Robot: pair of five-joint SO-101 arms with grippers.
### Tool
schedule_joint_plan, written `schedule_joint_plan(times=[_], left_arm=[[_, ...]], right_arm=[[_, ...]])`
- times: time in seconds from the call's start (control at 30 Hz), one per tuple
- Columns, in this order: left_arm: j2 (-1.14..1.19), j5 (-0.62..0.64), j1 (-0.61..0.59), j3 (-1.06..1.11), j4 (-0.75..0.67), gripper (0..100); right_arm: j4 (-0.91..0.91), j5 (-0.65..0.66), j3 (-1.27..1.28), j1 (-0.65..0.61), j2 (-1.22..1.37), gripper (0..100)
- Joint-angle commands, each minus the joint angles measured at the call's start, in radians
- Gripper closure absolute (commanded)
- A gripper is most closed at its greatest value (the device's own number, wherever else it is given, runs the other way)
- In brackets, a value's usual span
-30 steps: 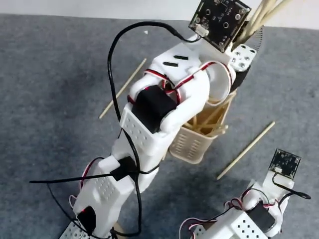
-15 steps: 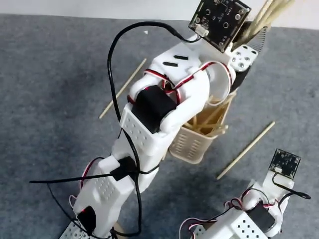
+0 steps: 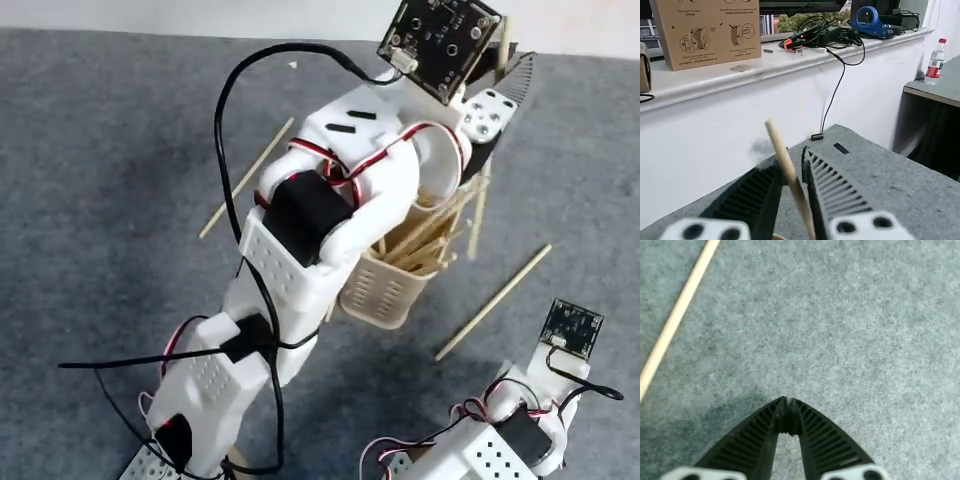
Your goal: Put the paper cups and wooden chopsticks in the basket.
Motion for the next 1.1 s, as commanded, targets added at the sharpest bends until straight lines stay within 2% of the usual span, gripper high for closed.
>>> schedule_joint_plan(times=[0.0, 0.57, 0.87, 1.07], left_arm=[[-0.047, 0.012, -0.019, -0.022, -0.018, 91], [-0.045, 0.006, -0.024, -0.021, -0.014, 91], [-0.047, 0.009, -0.081, -0.022, -0.014, 91], [-0.051, 0.009, -0.081, -0.022, -0.005, 84]], right_arm=[[0.004, 0.008, 0.145, -0.008, -0.008, 98.8], [0.004, 0.008, 0.145, -0.008, -0.008, 98.8], [0.004, 0.008, 0.145, -0.008, -0.008, 98.8], [0.004, 0.008, 0.145, -0.008, -0.008, 98.8]])
